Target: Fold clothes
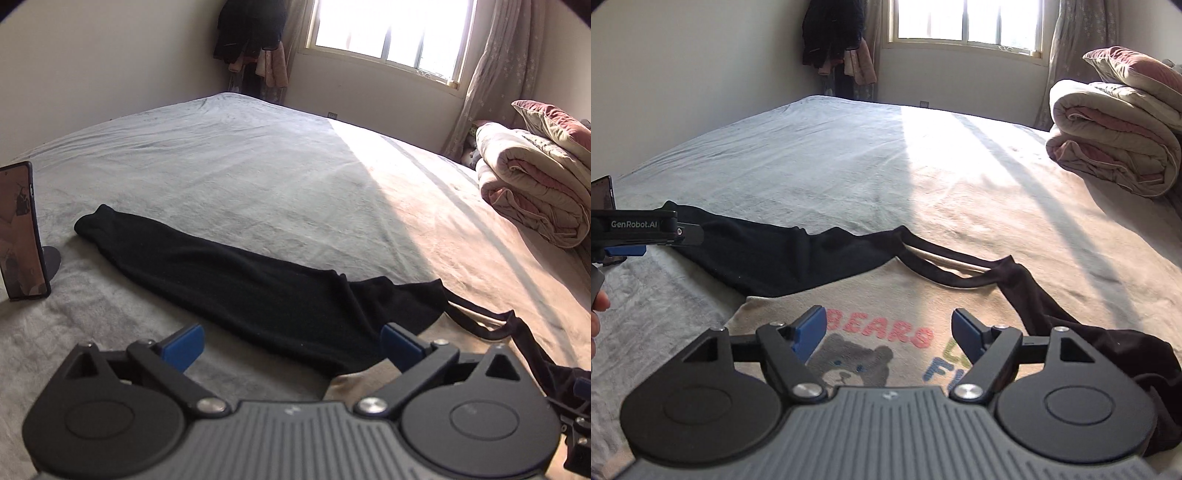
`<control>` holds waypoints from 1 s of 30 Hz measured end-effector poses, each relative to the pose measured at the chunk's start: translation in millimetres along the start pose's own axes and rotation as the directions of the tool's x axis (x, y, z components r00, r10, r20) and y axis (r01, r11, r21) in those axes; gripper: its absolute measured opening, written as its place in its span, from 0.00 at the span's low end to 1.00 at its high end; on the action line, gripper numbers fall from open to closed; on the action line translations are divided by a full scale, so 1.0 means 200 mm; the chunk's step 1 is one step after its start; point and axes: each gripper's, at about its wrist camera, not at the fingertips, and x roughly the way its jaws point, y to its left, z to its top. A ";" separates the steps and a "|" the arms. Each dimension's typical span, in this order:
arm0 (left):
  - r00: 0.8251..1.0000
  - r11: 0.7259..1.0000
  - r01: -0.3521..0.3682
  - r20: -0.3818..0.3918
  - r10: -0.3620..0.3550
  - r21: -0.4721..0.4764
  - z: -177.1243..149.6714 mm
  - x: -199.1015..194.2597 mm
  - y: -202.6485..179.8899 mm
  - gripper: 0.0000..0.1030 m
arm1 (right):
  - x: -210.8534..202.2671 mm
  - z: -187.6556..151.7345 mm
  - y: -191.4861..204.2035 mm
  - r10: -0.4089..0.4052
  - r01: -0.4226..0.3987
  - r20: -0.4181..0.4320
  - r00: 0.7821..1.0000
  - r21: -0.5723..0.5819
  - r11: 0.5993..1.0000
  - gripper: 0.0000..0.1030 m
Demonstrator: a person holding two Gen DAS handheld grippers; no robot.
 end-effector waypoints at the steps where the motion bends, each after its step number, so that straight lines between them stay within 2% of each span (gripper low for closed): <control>1: 1.000 1.000 0.012 -0.010 -0.012 0.012 -0.02 -0.01 -0.05 0.99 | -0.04 -0.03 -0.05 -0.026 0.027 -0.004 1.000 0.009 1.000 0.78; 4: 0.997 0.997 0.062 -0.045 -0.061 0.042 -0.08 -0.04 -0.20 0.99 | -0.16 -0.10 -0.19 -0.094 0.094 -0.009 0.996 0.021 0.995 0.81; 8: 0.989 0.988 0.128 -0.087 -0.120 0.089 -0.17 -0.05 -0.41 0.99 | -0.29 -0.20 -0.37 -0.224 0.223 0.042 0.974 0.034 0.974 1.00; 10: 0.983 0.981 0.159 -0.109 -0.147 0.109 -0.21 -0.04 -0.51 0.99 | -0.31 -0.25 -0.46 -0.271 0.265 0.061 0.961 0.083 0.961 1.00; 14: 0.968 0.963 0.221 -0.152 -0.198 0.154 -0.27 0.02 -0.74 0.99 | -0.32 -0.33 -0.67 -0.337 0.330 -0.001 0.942 0.201 0.922 1.00; 17: 0.959 0.953 0.262 -0.154 -0.239 0.155 -0.27 0.10 -0.88 0.99 | -0.34 -0.41 -0.80 -0.356 0.354 -0.039 0.934 0.259 0.899 1.00; 20: 0.948 0.941 0.302 -0.156 -0.279 0.155 -0.27 0.19 -1.02 0.99 | -0.36 -0.48 -0.88 -0.398 0.403 -0.080 0.914 0.293 0.867 1.00; 23: 0.935 0.927 0.341 -0.155 -0.318 0.154 -0.28 0.27 -1.16 0.99 | -0.38 -0.51 -0.94 -0.409 0.415 -0.093 0.908 0.338 0.845 1.00; 25: 0.936 0.923 0.343 -0.144 -0.321 0.174 -0.27 0.36 -1.23 0.98 | -0.39 -0.53 -0.97 -0.418 0.424 -0.098 0.903 0.360 0.831 1.00; 28: 0.942 0.916 0.333 -0.126 -0.311 0.224 -0.25 0.49 -1.32 0.90 | -0.40 -0.53 -1.00 -0.413 0.416 -0.096 0.905 0.395 0.819 1.00; 30: 0.943 0.903 0.332 -0.110 -0.313 0.272 -0.24 0.55 -1.37 0.89 | -0.40 -0.53 -1.01 -0.412 0.414 -0.095 0.906 0.400 0.818 1.00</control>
